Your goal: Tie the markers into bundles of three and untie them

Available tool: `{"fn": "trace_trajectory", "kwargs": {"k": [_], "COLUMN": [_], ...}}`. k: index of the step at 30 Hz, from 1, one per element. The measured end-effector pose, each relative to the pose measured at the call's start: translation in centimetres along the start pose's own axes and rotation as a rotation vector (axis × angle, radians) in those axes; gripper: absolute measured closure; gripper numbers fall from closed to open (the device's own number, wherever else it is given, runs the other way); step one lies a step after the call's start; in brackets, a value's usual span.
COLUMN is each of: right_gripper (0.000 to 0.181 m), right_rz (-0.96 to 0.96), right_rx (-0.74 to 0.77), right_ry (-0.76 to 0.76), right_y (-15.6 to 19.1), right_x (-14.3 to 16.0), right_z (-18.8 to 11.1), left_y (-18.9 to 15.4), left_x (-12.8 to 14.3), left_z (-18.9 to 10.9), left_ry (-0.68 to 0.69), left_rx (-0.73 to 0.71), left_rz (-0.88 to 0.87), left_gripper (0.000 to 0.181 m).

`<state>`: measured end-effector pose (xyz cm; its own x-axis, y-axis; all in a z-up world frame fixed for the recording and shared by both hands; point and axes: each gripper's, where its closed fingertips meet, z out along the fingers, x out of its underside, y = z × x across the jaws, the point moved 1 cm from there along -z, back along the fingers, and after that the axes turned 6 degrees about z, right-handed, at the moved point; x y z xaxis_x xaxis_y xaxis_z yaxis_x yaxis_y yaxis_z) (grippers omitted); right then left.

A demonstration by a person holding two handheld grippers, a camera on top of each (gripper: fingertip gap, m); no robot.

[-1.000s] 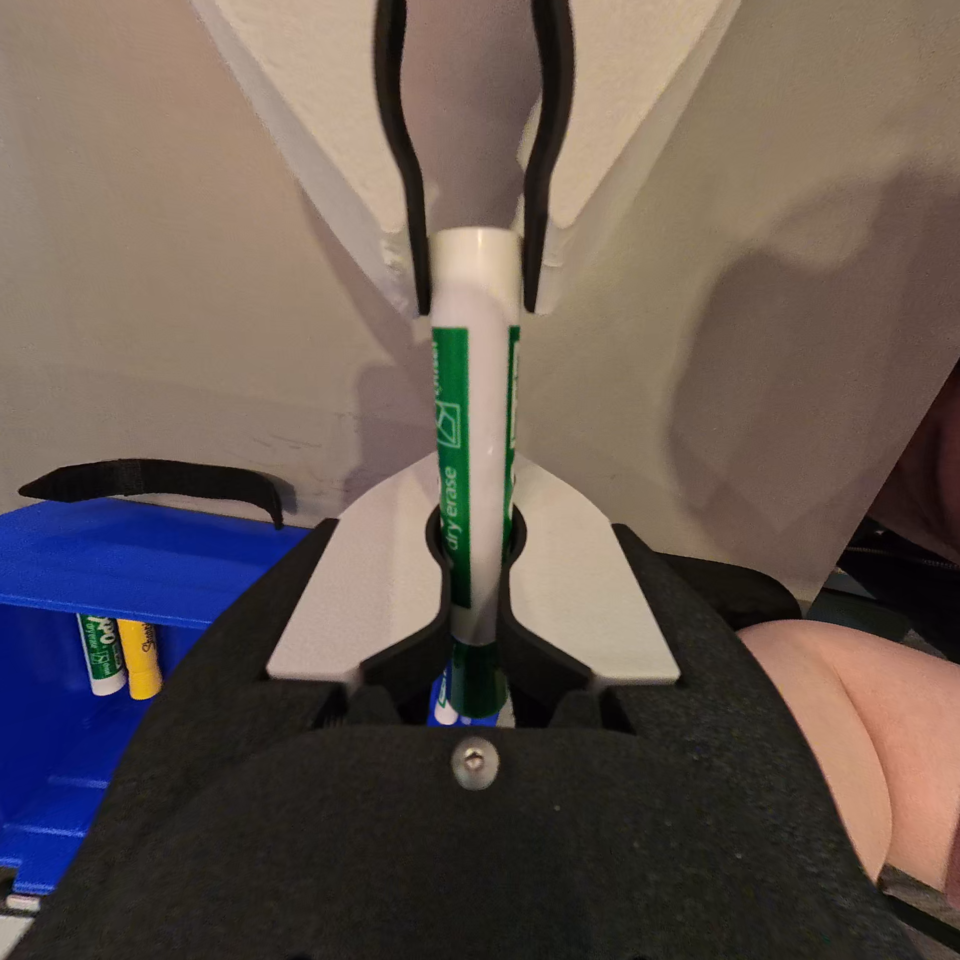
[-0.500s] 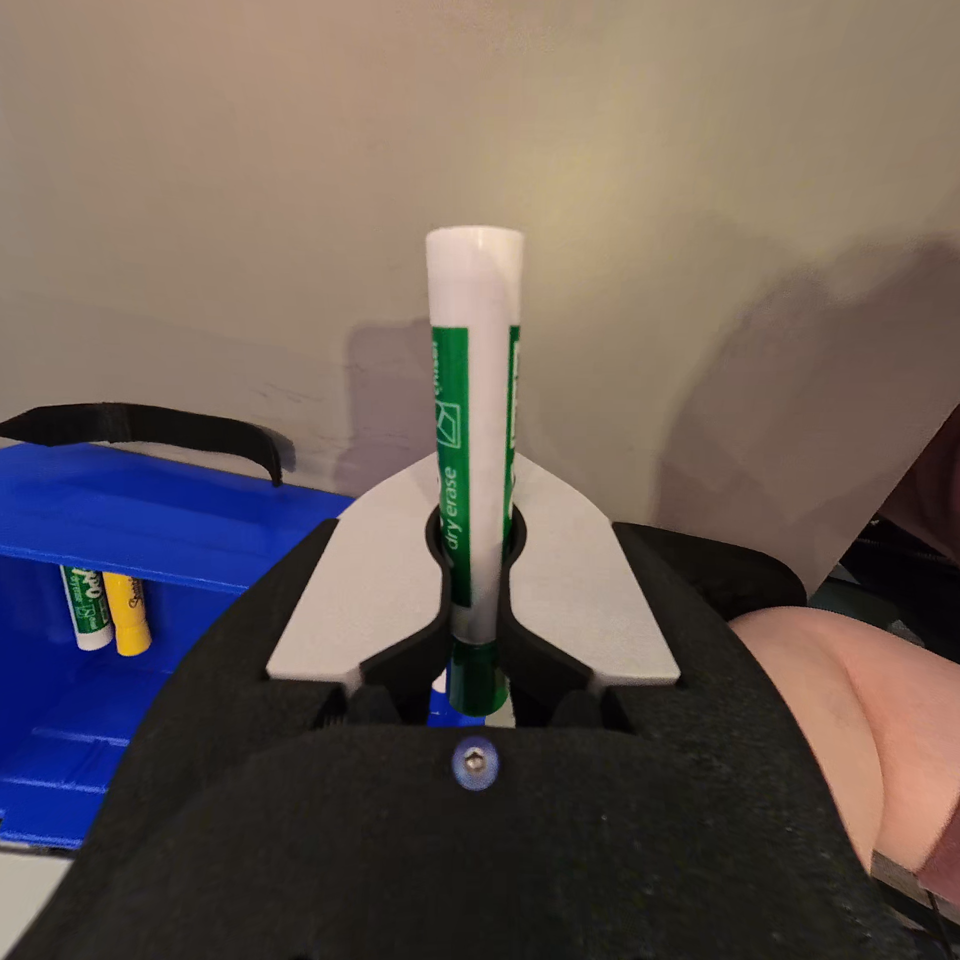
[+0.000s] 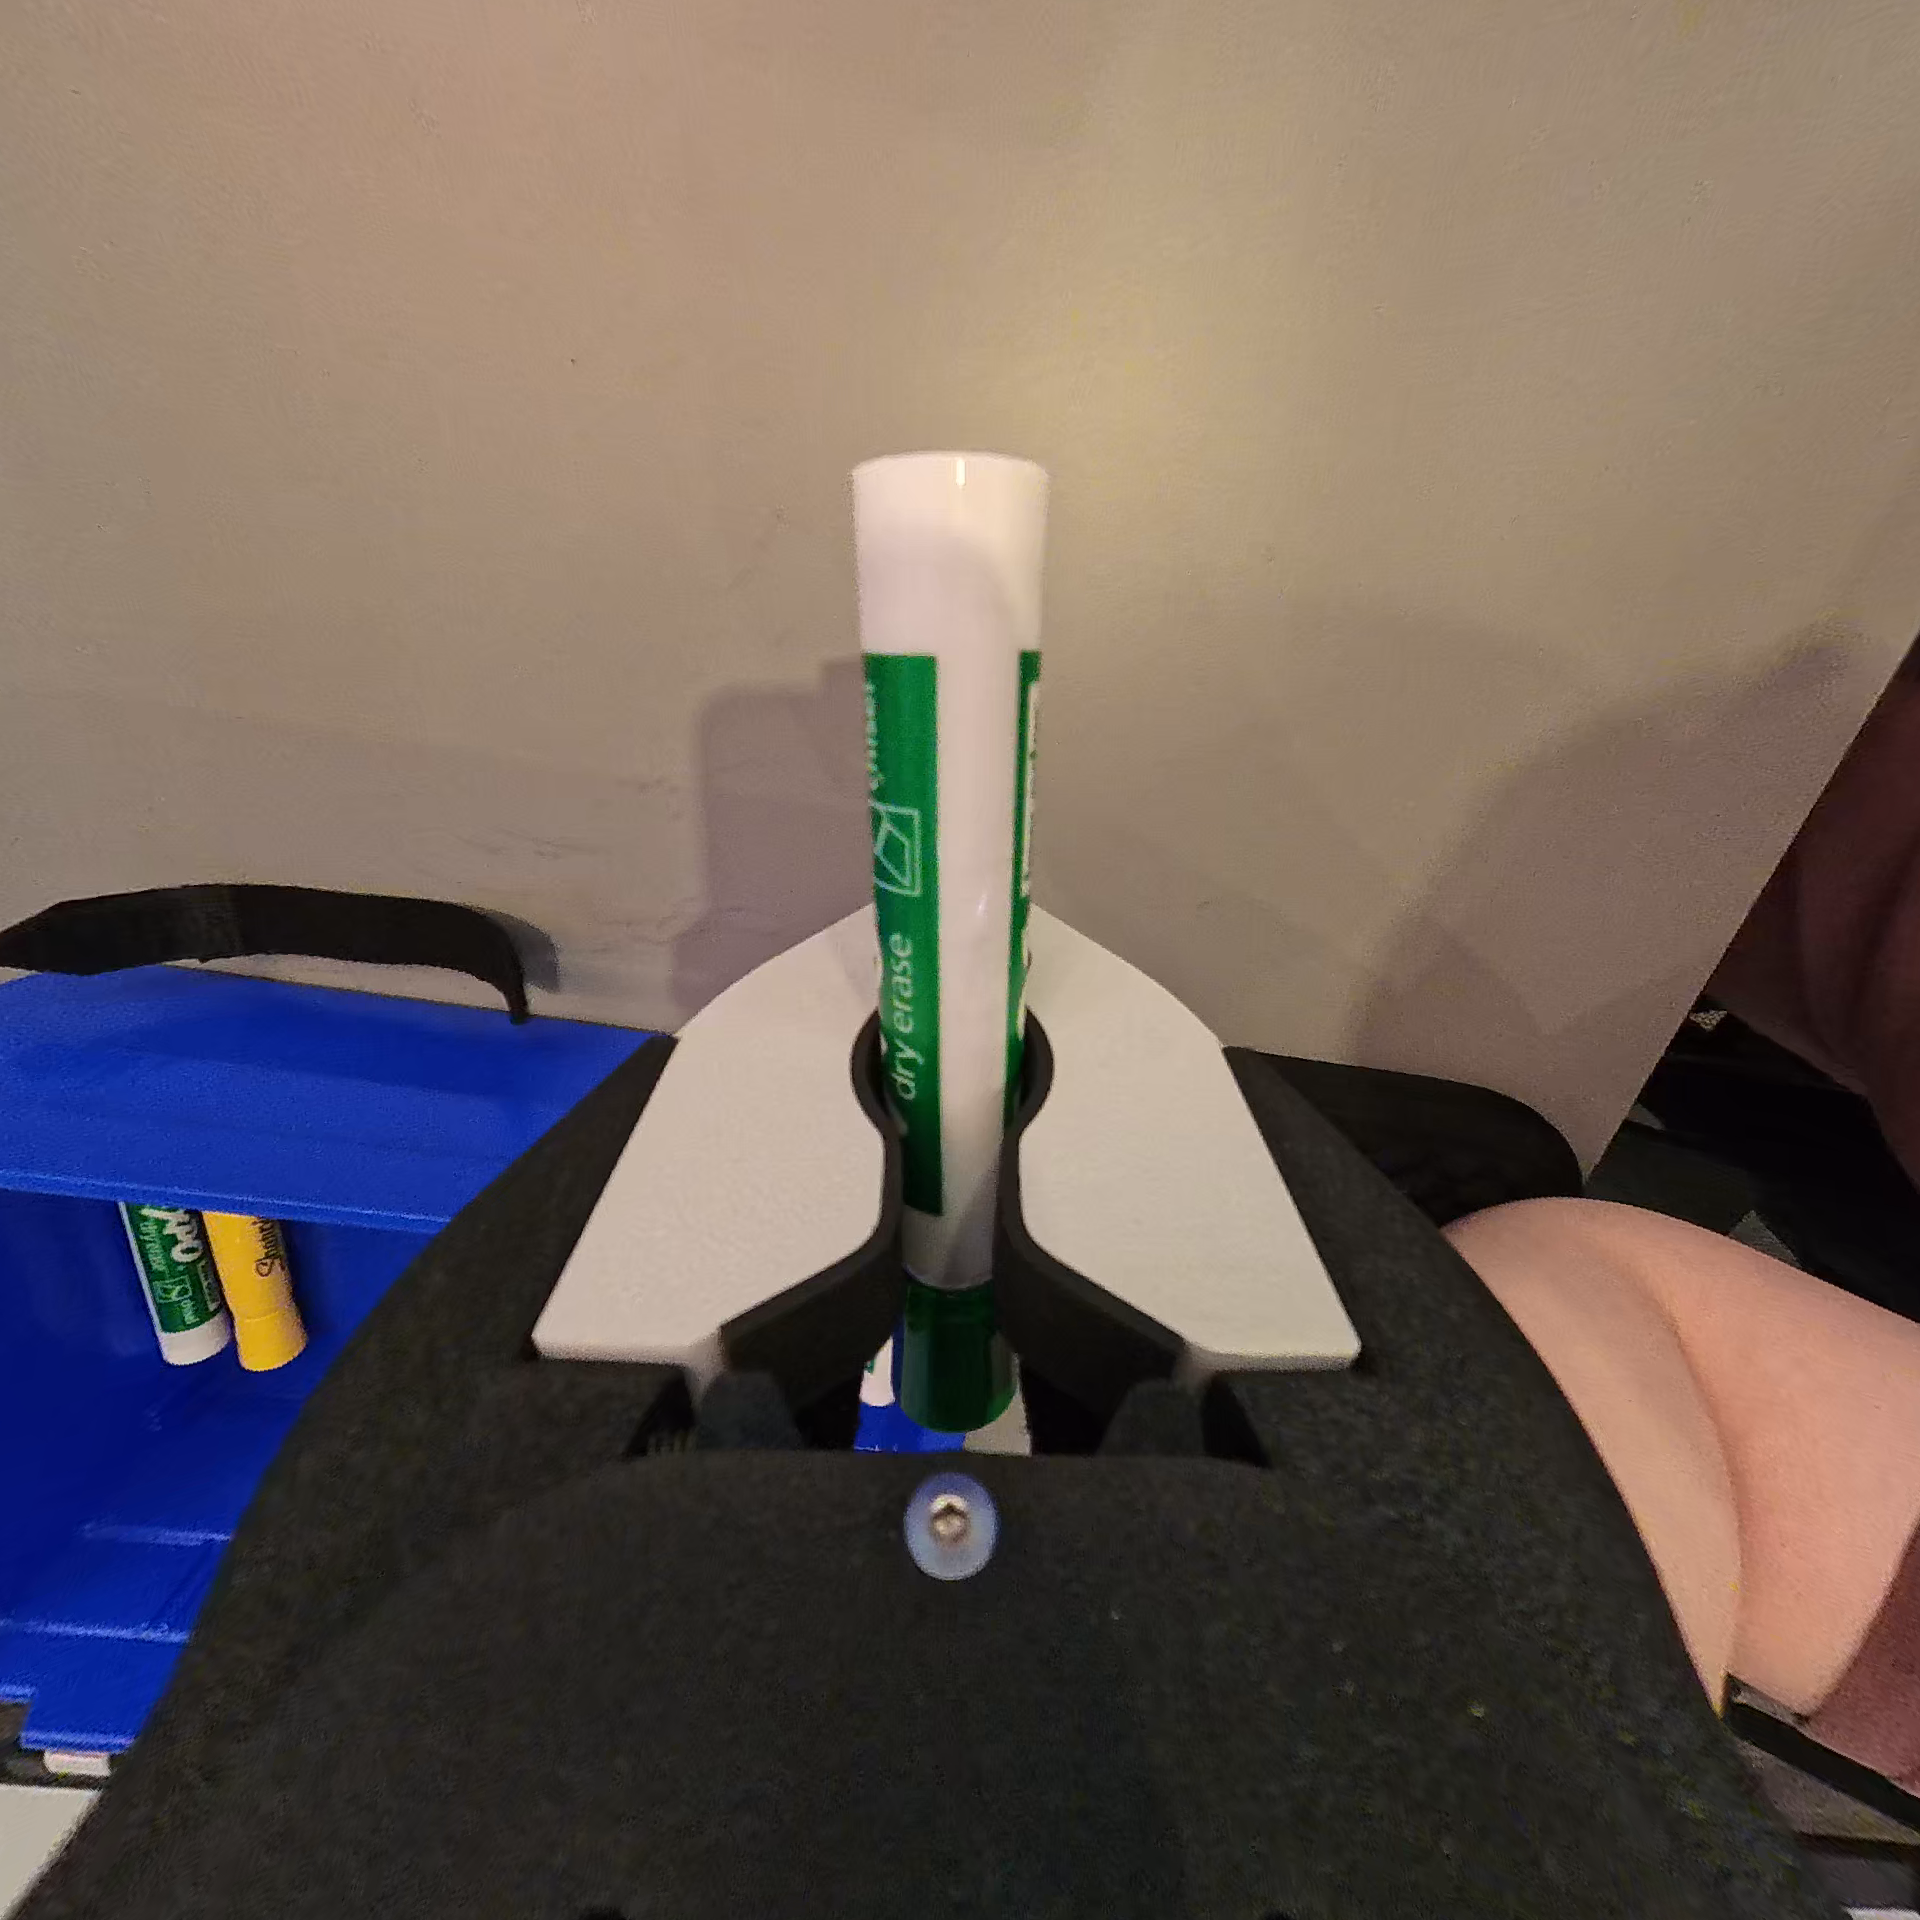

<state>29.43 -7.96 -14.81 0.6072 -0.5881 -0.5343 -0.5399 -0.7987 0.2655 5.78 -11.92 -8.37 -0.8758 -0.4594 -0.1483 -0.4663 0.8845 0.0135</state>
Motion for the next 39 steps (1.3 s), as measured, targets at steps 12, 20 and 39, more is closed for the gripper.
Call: {"fn": "trace_trajectory", "kwargs": {"k": [12, 20, 39], "right_gripper": [0.141, 0.141, 0.161], "right_rz": [-0.983, -1.319, -1.220], "right_rx": [-0.140, -0.184, -0.299], "right_ry": [0.233, 0.241, 0.431], "right_y": [0.6, 0.0, -1.7], "right_x": [-6.5, -12.6, -13.8], "right_z": [1.8, 5.8, 10.6], "left_y": [0.2, 0.1, 0.6], "left_x": [0.7, 1.6, 3.6], "left_z": [-0.2, -1.0, -1.9], "left_ry": [-0.002, -0.003, -0.032], "left_rx": [-0.004, -0.019, -0.025], "left_rz": [-0.017, -0.043, -0.113], "left_gripper": [0.167, 0.167, 0.167]}}
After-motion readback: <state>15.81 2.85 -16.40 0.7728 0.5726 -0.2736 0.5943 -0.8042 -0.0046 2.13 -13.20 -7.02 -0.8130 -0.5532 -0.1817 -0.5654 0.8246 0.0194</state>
